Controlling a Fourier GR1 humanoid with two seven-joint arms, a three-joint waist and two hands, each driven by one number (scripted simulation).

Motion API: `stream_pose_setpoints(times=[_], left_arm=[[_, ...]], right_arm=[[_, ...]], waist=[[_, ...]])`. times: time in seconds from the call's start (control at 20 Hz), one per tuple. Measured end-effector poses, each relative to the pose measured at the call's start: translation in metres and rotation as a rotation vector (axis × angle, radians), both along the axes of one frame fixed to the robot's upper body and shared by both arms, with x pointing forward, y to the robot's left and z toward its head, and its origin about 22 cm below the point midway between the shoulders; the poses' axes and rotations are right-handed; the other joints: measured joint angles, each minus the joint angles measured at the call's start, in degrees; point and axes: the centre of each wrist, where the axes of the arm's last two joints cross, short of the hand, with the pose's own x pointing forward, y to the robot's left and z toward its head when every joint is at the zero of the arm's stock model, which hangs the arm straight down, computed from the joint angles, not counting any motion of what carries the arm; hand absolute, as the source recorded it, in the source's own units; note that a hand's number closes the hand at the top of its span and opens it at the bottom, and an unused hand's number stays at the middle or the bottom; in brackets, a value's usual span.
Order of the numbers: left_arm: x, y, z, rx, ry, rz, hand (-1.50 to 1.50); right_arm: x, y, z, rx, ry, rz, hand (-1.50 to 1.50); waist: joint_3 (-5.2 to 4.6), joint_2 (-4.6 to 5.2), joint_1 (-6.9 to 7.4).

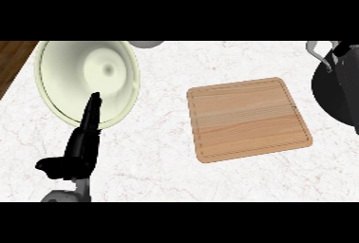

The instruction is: Pick the sweet potato from the cutting board and place it in the pot

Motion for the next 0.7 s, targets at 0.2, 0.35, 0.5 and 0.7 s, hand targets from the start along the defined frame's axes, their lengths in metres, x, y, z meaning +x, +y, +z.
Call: stream_pose_setpoints(times=[0.2, 0.35, 0.5, 0.7], left_arm=[[-0.001, 0.001, 0.002, 0.003, -0.002, 0.004, 0.0], [-0.001, 0.003, 0.003, 0.004, -0.001, 0.002, 0.0], [0.001, 0.001, 0.0, 0.007, -0.005, 0.006, 0.0], [0.003, -0.006, -0.001, 0.006, -0.004, 0.003, 0.0]], right_arm=[[-0.012, -0.031, -0.021, 0.048, 0.003, 0.007, 1.5], [-0.02, -0.048, -0.031, 0.098, 0.026, 0.01, 1.5], [-0.03, -0.066, -0.045, 0.157, 0.049, 0.008, 1.5], [-0.045, -0.088, -0.061, 0.242, 0.073, -0.033, 1.5]], waist=[[0.03, -0.08, -0.24], [0.01, -0.12, -0.3], [0.04, 0.04, -0.18], [0.11, 0.18, -0.01]])
